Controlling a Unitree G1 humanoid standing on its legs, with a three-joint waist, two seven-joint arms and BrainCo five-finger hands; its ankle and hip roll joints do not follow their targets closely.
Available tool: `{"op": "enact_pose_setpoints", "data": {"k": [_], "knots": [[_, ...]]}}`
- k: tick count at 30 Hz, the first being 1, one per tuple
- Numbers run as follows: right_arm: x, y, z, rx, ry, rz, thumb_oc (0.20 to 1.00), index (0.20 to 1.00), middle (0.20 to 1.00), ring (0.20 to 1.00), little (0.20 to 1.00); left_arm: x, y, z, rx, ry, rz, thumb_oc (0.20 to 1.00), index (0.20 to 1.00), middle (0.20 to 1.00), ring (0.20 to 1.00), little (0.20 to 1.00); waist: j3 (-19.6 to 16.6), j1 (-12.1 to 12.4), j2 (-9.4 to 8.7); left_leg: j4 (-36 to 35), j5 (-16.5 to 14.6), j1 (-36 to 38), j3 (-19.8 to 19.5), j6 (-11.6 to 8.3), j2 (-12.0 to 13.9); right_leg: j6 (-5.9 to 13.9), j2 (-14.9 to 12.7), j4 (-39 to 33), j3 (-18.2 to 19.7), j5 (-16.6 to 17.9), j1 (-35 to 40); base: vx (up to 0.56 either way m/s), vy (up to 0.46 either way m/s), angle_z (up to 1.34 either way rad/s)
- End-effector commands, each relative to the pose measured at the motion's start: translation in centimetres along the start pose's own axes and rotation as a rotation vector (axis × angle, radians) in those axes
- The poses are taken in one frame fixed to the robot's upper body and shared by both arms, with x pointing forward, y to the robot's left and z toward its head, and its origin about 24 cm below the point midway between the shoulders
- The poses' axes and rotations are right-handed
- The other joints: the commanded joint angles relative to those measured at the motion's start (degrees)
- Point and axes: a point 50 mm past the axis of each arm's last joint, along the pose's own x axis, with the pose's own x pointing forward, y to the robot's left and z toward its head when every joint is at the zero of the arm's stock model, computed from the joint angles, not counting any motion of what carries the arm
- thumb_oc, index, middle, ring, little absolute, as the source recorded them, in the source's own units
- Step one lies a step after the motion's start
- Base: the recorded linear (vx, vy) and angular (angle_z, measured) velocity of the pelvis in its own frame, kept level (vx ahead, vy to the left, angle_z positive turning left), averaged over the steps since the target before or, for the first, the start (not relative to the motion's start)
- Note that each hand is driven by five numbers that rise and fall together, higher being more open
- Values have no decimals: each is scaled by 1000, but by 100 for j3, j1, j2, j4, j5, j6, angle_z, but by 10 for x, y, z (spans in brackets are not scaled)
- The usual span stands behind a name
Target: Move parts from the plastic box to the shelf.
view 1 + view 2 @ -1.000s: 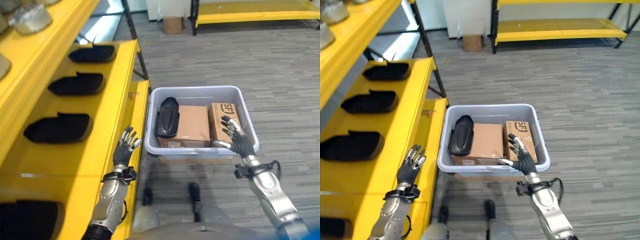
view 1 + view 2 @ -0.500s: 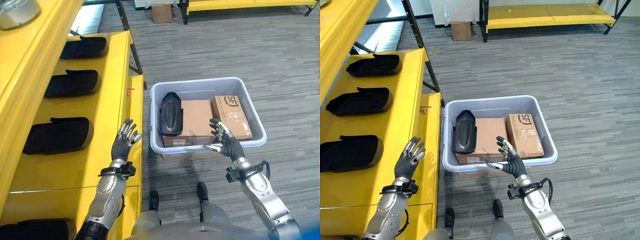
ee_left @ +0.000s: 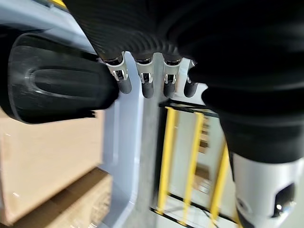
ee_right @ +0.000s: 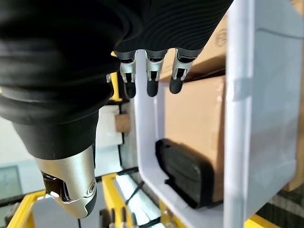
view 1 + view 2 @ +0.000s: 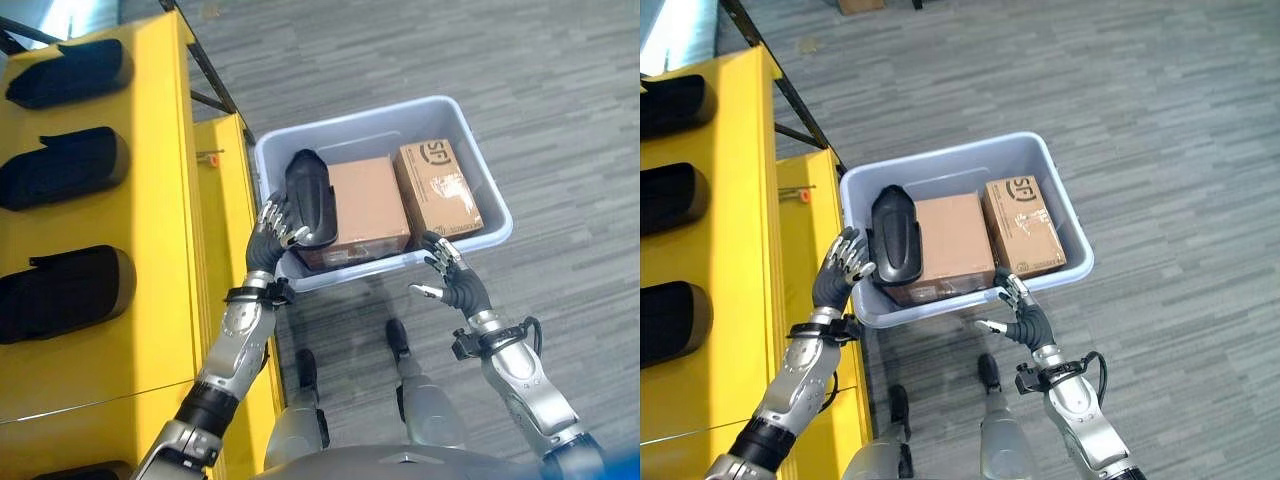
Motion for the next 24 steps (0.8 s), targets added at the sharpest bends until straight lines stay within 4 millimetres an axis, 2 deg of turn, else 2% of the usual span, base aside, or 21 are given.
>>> {"op": "enact_pose_setpoints", "data": {"k": [1,5,6,11,14,19,20,22,24], "knots": [[1,7,31,12,-170,29,1000,1000,1000,1000,1000,14,11,18,34,-102,75,1000,1000,1000,1000,1000,-22,-16,-268,39,-49,82,267,-136,421,349,-334,384,167,-547,-97,-35,1,-20],[0,7,34,16,-185,28,1000,1000,1000,1000,1000,29,17,27,76,-126,126,1000,1000,1000,1000,1000,116,-104,-341,39,-33,-19,344,-160,438,355,-301,456,227,-526,-294,-18,-5,-18],[0,8,36,25,-195,31,1000,1000,1000,1000,1000,34,21,35,87,-153,156,1000,1000,1000,1000,1000,210,-140,-386,39,-21,-87,365,-169,451,357,-290,484,235,-503,-391,-23,-19,-20],[0,9,39,36,-211,31,1000,1000,1000,1000,1000,46,26,49,100,-198,218,1000,1000,1000,1000,1000,348,-173,-463,39,8,-246,383,-198,463,366,-274,513,256,-476,-568,-5,-3,-3],[0,11,41,50,-229,25,1000,1000,1000,1000,1000,58,30,70,113,-269,271,1000,1000,1000,1000,1000,499,-210,-531,39,10,-333,390,-216,488,369,-238,594,262,-496,-706,0,0,0],[-1,10,45,51,-254,11,1000,1000,1000,1000,1000,63,29,98,108,-380,304,1000,1000,1000,1000,1000,632,-213,-625,39,17,-473,370,-228,503,368,-202,637,262,-478,-873,4,-9,-1],[-1,10,46,53,-259,7,1000,1000,1000,1000,1000,63,27,109,99,-428,310,1000,1000,1000,1000,1000,666,-212,-663,39,11,-515,368,-230,519,369,-195,658,257,-481,-928,0,0,0],[-1,11,46,58,-261,5,1000,1000,1000,1000,1000,63,26,113,95,-449,311,1000,1000,1000,1000,1000,675,-209,-674,40,9,-536,358,-228,517,366,-193,665,248,-489,-951,0,0,0],[-2,8,47,47,-264,-7,1000,1000,1000,1000,1000,60,22,126,80,-512,309,1000,1000,1000,1000,1000,709,-194,-687,50,4,-597,314,-230,519,360,-209,667,214,-495,-991,31,-8,3]]}}
